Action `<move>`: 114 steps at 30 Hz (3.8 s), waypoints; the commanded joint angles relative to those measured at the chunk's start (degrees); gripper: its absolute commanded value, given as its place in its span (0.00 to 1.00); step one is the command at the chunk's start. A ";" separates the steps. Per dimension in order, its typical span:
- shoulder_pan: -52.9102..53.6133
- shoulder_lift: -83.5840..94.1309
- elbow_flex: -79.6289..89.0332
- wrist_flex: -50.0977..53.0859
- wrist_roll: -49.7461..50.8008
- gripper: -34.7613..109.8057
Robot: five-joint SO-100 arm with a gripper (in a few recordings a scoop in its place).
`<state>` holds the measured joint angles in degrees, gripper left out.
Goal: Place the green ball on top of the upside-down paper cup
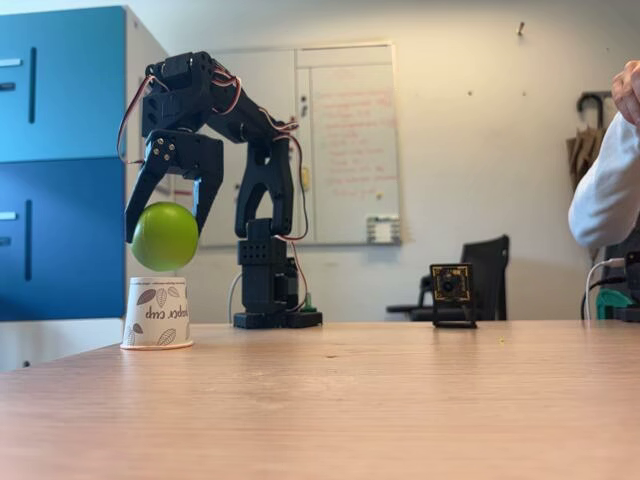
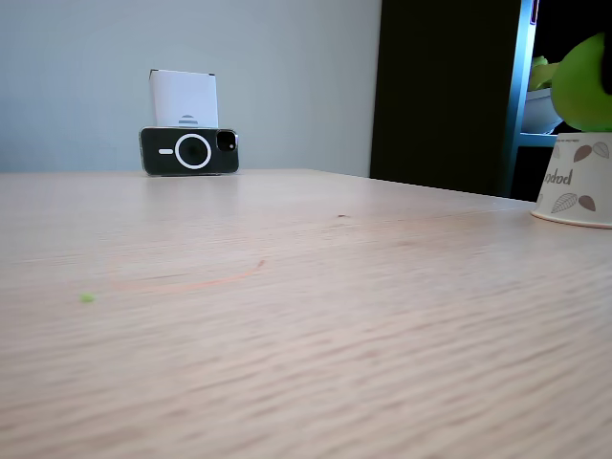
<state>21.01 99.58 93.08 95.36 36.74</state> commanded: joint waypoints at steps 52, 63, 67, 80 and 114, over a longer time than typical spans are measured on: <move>-0.97 8.17 8.26 -6.50 1.32 0.56; -1.32 13.97 10.99 -6.15 2.29 0.61; -1.76 16.26 12.66 -5.36 3.69 0.62; -4.22 25.93 13.18 -8.00 6.42 0.65; -20.48 75.32 66.36 -21.88 52.38 0.24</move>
<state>0.70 174.11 154.86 74.44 88.86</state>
